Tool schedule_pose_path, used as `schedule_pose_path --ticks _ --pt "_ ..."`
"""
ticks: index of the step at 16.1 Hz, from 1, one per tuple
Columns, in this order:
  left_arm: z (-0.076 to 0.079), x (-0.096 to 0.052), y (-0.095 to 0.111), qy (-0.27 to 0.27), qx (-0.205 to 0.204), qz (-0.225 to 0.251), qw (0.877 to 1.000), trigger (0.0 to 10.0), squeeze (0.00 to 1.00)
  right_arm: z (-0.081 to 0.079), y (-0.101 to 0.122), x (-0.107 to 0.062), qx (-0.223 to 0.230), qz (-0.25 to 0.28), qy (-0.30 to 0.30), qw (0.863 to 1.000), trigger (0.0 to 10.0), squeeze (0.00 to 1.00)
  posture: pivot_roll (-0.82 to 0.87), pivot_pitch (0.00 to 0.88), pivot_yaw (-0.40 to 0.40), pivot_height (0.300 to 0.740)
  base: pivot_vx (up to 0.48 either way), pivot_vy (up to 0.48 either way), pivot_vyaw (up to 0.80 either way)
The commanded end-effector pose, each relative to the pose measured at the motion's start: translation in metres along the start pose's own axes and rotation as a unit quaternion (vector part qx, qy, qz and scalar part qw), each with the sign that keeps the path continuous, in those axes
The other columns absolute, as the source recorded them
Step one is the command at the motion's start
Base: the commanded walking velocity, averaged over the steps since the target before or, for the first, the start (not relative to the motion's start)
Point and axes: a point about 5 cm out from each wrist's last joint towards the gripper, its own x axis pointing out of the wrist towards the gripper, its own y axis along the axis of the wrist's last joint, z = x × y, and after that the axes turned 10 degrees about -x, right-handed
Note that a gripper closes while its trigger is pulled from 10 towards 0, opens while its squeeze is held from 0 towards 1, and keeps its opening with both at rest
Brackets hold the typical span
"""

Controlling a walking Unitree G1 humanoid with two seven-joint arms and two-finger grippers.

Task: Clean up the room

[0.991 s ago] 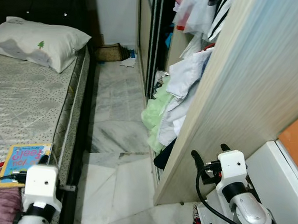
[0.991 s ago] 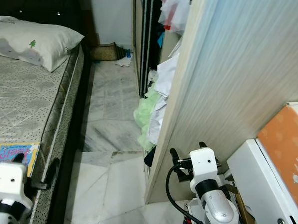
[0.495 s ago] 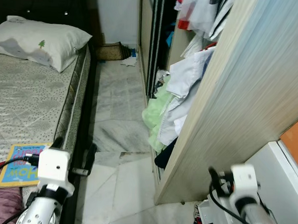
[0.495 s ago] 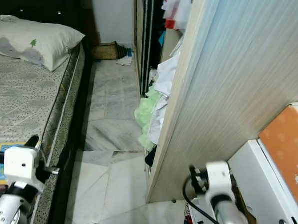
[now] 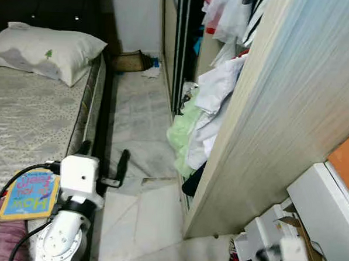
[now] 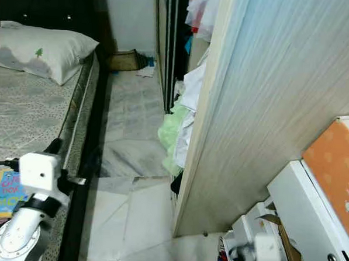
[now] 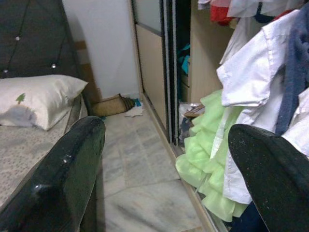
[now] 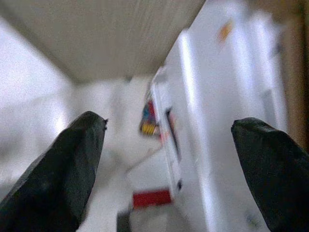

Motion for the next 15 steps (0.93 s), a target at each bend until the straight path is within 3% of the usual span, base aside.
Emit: schedule_pose_path --ticks 1,4,6,11,15 --pt "0.001 0.0 0.0 0.001 0.002 -0.004 1.0 10.0 0.0 -0.008 -0.018 0.0 -0.011 -0.037 0.022 0.999 10.0 0.0 -0.01 0.124 -0.023 0.74 0.0 0.0 0.0" --pt "0.002 0.001 -0.001 0.0 0.0 -0.005 1.0 10.0 0.0 -0.02 -0.035 0.0 -0.057 -0.078 0.041 0.994 10.0 0.0 -0.01 0.127 -0.024 0.74 0.0 0.0 0.0" --pt "0.008 0.002 -0.002 -0.011 -0.006 -0.008 1.0 10.0 0.0 -0.03 -0.043 0.0 -0.096 -0.104 0.051 0.989 10.0 0.0 -0.01 0.129 -0.025 0.74 0.0 0.0 0.8" --pt "0.012 0.004 -0.004 -0.014 -0.012 -0.011 1.0 10.0 0.0 -0.065 -0.04 0.002 -0.147 -0.101 0.087 0.98 10.0 0.0 -0.01 0.135 -0.031 0.74 0.0 0.0 0.8" --pt "0.015 0.004 -0.006 -0.015 -0.015 -0.015 1.0 10.0 0.0 -0.076 -0.042 0.001 -0.176 -0.099 0.095 0.975 10.0 0.0 -0.02 0.139 -0.035 0.74 0.0 0.0 0.8"
